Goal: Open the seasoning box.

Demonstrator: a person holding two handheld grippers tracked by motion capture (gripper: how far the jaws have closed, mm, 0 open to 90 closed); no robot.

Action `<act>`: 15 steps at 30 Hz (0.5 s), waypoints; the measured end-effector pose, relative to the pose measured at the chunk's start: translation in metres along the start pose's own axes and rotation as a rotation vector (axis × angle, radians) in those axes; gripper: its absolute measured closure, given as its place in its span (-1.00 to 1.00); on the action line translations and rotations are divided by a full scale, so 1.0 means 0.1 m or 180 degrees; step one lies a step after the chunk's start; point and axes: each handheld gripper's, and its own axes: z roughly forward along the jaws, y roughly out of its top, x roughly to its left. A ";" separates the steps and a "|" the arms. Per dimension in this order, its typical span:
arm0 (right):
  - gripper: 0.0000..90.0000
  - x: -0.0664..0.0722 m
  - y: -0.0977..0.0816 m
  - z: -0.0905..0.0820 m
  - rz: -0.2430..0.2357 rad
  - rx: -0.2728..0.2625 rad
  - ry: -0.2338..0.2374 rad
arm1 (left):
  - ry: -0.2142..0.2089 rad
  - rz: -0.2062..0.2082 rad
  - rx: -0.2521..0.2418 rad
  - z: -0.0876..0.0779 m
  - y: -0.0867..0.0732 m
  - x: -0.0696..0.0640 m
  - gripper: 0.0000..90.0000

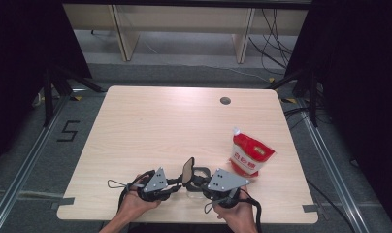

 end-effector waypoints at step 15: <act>0.97 0.05 0.09 0.09 -0.0036 -0.0021 0.0039 | 0.0045 -0.0041 -0.0013 0.01 0.00 -0.02 0.66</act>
